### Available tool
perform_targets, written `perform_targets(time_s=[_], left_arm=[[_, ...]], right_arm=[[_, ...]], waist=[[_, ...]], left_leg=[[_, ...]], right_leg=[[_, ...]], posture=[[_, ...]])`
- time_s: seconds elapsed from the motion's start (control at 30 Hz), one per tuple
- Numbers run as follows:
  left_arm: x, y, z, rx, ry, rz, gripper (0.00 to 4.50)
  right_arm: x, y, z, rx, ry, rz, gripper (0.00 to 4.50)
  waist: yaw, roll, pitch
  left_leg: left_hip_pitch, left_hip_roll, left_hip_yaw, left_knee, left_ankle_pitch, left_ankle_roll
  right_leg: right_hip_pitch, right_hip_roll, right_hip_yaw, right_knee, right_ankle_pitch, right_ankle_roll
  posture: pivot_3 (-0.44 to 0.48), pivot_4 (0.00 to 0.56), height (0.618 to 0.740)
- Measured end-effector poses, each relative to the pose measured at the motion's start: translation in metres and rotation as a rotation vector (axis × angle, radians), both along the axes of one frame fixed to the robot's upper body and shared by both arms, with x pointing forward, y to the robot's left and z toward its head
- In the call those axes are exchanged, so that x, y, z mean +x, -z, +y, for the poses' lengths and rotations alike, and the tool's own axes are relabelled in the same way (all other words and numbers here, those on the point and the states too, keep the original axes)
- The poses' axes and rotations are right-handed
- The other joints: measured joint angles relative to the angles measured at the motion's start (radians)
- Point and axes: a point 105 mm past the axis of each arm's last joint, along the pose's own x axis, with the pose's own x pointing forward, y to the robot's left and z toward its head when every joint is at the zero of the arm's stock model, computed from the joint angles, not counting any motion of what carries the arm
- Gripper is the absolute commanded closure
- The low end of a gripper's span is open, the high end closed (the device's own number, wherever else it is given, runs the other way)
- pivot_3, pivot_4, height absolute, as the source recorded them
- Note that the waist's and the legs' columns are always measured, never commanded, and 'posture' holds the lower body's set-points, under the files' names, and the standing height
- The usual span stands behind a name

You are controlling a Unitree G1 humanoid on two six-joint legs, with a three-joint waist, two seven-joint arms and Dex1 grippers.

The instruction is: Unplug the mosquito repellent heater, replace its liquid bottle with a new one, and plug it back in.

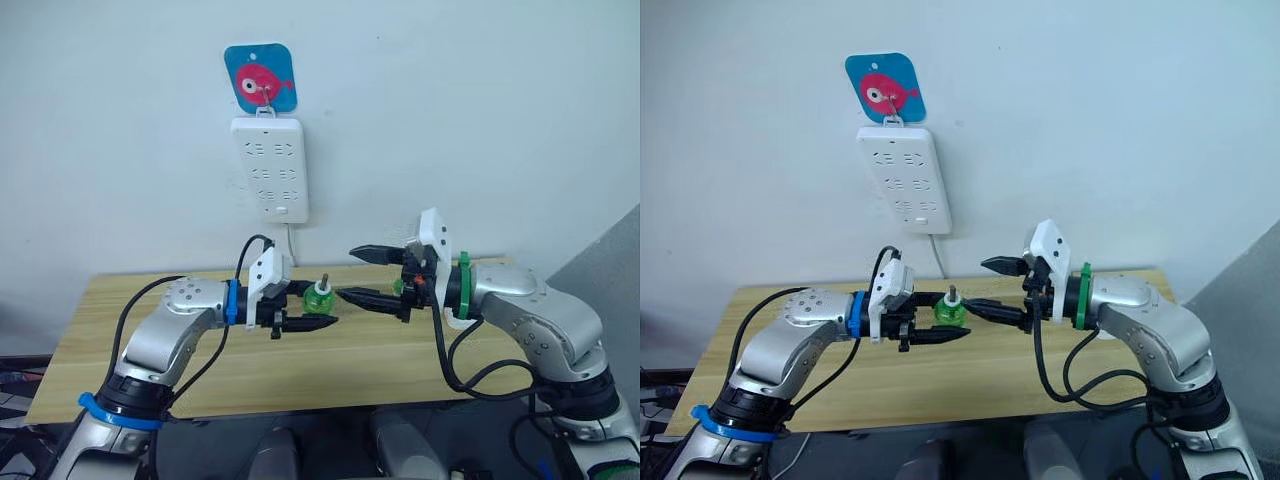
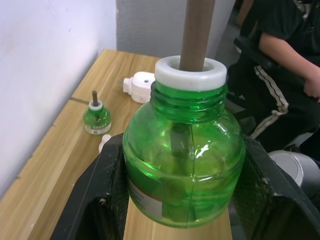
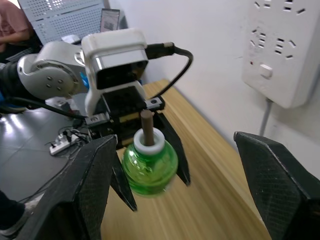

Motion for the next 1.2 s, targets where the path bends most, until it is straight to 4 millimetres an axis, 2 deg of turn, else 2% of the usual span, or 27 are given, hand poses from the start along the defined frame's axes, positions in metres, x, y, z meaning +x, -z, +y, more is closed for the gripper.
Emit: perform_targets(time_s=[0.33,0.47,0.73,0.83,1.07,1.2], left_arm=[[0.004,-0.006,-0.008,-0.019,0.018,-0.025,2.19],[0.003,-0.006,-0.008,-0.020,0.022,-0.024,2.19],[0.003,-0.006,-0.012,-0.039,0.028,-0.023,2.19],[0.003,-0.006,-0.012,-0.040,0.025,-0.024,2.19],[0.003,-0.007,-0.013,-0.049,0.026,-0.022,2.19],[0.003,-0.007,-0.014,-0.056,0.024,-0.020,2.19]], right_arm=[[-0.001,0.016,0.015,0.000,-0.062,0.043,0.60],[0.006,0.014,0.018,0.019,-0.058,0.024,0.60],[0.006,0.017,0.021,0.027,-0.079,0.040,0.60],[0.005,0.017,0.022,0.030,-0.089,0.047,1.12],[0.007,0.017,0.022,0.016,-0.086,0.050,3.58],[0.007,0.017,0.021,0.004,-0.090,0.038,3.67]], waist=[[-0.019,0.000,-0.002],[-0.022,0.000,-0.004],[-0.021,0.000,-0.005],[-0.022,0.000,-0.006],[-0.021,0.000,-0.012],[-0.022,-0.001,-0.021]], left_leg=[[0.000,0.000,0.000,0.000,0.000,0.000],[0.000,0.000,0.000,0.001,0.000,0.000],[0.000,0.000,0.000,0.001,0.000,0.000],[0.000,0.000,-0.001,0.001,0.000,0.000],[0.000,0.000,-0.001,0.001,0.000,0.000],[0.000,0.000,-0.001,0.001,0.000,0.000]], right_leg=[[0.000,0.000,0.000,0.001,0.000,0.000],[0.000,0.000,0.000,0.001,0.002,-0.003],[0.000,0.000,0.000,0.001,0.002,-0.003],[0.000,0.000,0.000,0.002,0.002,-0.003],[0.000,0.000,0.000,0.002,0.002,-0.003],[0.000,0.000,-0.001,0.002,0.002,-0.003]], posture=[[-0.172,0.079,0.740],[-0.167,0.079,0.740],[-0.160,0.077,0.740],[-0.159,0.075,0.740],[-0.156,0.072,0.740],[-0.156,0.068,0.740]])
